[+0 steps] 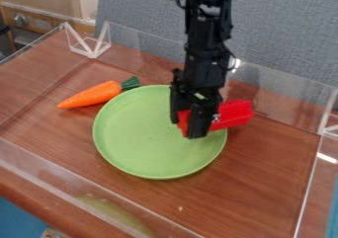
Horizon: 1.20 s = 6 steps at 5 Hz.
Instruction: Put the red object on the green plate
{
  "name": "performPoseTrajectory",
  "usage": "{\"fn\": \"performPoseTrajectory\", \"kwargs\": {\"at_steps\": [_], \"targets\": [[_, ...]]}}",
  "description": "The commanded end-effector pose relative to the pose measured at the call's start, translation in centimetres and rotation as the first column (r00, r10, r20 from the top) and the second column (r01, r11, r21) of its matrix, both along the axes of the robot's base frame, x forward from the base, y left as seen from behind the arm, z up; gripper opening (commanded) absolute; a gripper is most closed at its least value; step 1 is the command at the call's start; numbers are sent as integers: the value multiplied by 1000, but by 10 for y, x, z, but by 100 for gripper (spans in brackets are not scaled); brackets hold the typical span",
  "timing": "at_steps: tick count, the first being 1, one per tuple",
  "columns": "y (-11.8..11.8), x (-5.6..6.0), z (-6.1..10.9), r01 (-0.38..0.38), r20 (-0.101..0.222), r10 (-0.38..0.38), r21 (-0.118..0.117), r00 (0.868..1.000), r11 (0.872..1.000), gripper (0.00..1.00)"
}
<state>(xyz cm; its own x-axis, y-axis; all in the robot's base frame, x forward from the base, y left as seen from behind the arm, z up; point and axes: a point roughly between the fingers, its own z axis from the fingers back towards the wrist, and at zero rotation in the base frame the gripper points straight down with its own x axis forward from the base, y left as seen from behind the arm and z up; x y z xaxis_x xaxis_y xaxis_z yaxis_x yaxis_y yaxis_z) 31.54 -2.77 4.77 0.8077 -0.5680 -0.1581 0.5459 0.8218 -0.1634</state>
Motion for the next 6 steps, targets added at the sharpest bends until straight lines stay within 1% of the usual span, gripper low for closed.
{"fn": "performPoseTrajectory", "kwargs": {"at_steps": [1,3,4,6], "targets": [[2,14,13,-20,64,20,-2,998,1000,0],[7,1,32,-121,76,121,-5,990,993,0],[12,-4,38,-174,79,174,-6,982,985,0],[-5,9,22,-193,70,193,-8,979,981,0]]}}
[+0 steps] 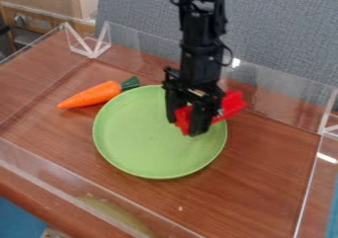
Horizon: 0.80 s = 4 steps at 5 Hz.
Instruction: Put the red object on the green plate
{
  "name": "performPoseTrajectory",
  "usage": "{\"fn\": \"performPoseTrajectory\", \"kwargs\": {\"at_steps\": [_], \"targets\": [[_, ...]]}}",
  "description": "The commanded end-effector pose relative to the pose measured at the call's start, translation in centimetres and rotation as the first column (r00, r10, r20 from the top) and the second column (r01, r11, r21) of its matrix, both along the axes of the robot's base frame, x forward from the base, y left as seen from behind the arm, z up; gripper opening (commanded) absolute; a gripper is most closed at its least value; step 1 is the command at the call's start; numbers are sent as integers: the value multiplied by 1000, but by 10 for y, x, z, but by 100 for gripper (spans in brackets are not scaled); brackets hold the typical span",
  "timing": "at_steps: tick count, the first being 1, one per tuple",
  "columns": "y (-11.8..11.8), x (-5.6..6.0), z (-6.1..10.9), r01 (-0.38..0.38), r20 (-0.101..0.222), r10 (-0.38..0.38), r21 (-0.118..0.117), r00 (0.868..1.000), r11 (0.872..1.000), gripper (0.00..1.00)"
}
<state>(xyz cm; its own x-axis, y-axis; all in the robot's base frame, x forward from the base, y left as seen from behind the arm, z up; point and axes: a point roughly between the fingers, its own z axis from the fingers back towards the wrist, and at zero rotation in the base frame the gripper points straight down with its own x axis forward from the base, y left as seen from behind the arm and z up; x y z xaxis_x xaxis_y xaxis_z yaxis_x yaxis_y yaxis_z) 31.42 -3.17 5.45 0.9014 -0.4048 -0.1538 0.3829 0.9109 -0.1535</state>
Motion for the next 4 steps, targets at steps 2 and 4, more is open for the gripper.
{"fn": "performPoseTrajectory", "kwargs": {"at_steps": [2,4], "targets": [[-1,15,33,96,64,-95,-8,993,995,0],[24,21,24,55,64,-53,-17,997,998,0]]}}
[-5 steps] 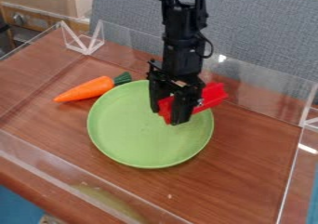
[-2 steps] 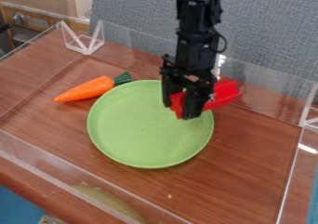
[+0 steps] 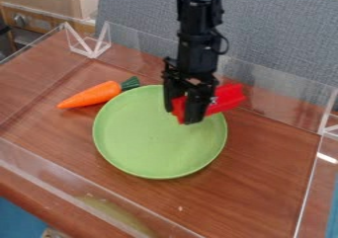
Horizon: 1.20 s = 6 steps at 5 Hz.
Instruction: Put the red object on the green plate
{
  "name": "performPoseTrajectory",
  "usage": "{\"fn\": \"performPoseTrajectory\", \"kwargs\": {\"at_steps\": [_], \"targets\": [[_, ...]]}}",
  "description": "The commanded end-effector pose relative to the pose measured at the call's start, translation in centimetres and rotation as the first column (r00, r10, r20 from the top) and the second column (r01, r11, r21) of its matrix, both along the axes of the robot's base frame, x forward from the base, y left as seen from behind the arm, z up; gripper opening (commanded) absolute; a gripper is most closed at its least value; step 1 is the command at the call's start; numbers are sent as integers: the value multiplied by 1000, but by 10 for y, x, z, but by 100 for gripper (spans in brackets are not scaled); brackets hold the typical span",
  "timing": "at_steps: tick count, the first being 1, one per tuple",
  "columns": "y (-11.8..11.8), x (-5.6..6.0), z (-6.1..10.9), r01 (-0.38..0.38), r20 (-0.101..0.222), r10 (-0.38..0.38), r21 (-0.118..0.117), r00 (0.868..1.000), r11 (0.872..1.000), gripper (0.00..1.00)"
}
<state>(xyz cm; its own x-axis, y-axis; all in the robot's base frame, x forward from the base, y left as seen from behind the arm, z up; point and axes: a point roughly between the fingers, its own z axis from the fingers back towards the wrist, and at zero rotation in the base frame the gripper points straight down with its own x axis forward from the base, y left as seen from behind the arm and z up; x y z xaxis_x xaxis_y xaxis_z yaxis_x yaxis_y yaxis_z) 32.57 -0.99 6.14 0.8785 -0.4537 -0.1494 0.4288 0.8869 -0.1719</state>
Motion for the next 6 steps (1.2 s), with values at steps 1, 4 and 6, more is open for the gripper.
{"fn": "performPoseTrajectory", "kwargs": {"at_steps": [1,4,6], "targets": [[12,12,14,-14,68,14,-3,998,1000,0],[2,6,21,-157,61,157,-13,986,988,100],[31,9,96,-256,198,262,-57,944,965,100]]}}
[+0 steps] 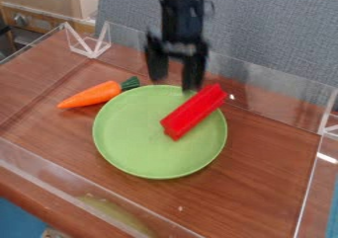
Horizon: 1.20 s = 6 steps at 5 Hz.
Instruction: Put the red object on the green plate
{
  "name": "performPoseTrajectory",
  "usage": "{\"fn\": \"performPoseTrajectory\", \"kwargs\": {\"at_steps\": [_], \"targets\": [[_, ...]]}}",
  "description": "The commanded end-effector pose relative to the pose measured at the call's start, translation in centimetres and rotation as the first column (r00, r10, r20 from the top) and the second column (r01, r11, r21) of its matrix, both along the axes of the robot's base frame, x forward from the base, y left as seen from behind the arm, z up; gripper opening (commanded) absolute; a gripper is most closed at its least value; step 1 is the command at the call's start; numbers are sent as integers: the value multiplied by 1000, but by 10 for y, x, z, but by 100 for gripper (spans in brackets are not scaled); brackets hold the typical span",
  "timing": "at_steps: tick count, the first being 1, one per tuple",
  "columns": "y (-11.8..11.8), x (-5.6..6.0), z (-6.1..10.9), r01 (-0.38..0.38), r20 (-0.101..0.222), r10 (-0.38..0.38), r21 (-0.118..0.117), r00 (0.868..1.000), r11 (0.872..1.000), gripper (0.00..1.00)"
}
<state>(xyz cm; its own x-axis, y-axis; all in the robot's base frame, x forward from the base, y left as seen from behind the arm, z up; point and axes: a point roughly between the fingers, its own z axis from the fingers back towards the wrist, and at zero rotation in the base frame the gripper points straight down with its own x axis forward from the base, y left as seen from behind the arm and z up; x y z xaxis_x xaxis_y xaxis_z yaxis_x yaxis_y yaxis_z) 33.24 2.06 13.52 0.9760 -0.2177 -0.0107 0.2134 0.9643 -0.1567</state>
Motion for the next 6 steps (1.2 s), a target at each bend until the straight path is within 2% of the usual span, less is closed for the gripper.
{"fn": "performPoseTrajectory", "kwargs": {"at_steps": [1,2,3,4,5,6], "targets": [[34,-6,55,-143,164,140,7,977,990,100],[57,-26,57,-190,185,188,-3,965,982,100],[53,-34,34,-148,146,150,-25,978,989,0],[53,-29,7,-139,118,140,-21,983,990,100],[61,-29,0,-141,112,138,13,984,990,100],[65,-31,-1,-133,117,128,36,985,990,100]]}}
